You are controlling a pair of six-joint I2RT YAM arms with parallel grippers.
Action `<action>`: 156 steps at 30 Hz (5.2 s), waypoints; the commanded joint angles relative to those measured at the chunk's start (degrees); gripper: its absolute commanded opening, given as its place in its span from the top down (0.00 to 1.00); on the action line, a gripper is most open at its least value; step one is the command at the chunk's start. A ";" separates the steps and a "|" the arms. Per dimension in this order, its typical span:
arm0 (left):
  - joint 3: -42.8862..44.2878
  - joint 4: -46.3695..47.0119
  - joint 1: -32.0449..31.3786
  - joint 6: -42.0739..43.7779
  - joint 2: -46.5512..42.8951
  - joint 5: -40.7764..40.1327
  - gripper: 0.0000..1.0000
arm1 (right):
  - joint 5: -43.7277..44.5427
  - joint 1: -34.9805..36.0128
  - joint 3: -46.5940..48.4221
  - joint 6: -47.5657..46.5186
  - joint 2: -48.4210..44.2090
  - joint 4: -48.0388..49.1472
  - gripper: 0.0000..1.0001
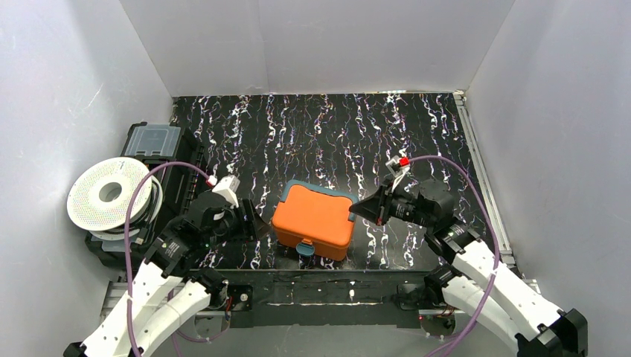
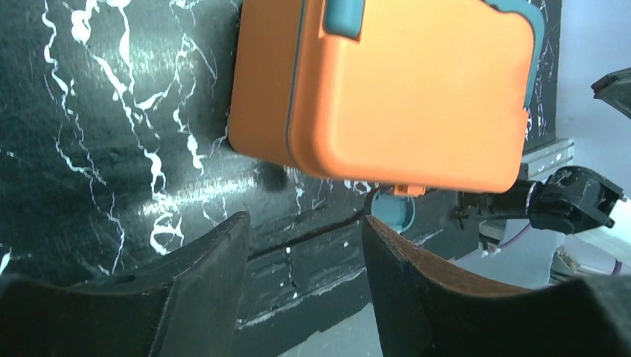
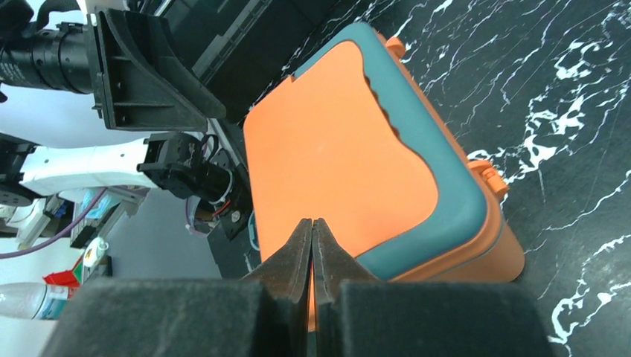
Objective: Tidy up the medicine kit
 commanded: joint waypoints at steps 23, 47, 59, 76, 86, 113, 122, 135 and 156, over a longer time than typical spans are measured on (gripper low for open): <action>22.76 5.54 0.03 11.24 24.75 5.04 0.20 | 6.98 21.63 2.59 -1.43 -3.77 -17.37 0.63; 42.27 12.97 0.88 19.20 59.39 7.87 0.02 | 34.42 36.72 -2.75 10.02 4.11 -12.96 0.47; 44.28 8.13 2.40 21.17 66.54 10.89 0.02 | 48.21 36.96 -1.64 17.12 6.78 -14.03 0.45; 33.84 5.71 4.27 20.85 58.33 10.39 0.02 | 54.33 32.60 5.60 17.98 15.76 -13.14 0.34; 28.72 4.16 4.77 20.60 52.68 8.78 0.02 | 46.41 23.61 6.93 15.47 19.39 -9.11 0.33; 7.37 10.17 4.70 12.60 34.96 13.24 0.02 | 27.02 9.27 17.76 0.22 29.51 -13.62 0.32; 2.64 12.21 4.56 9.11 29.31 13.94 0.02 | 27.64 8.22 18.35 -0.10 24.40 -19.91 0.31; -4.66 15.51 2.91 3.29 20.08 15.16 0.02 | 23.45 8.22 8.28 15.05 10.23 -19.37 0.33; 1.99 14.39 2.85 8.77 24.00 10.21 0.02 | 21.99 8.23 -3.77 28.27 6.15 -7.28 0.41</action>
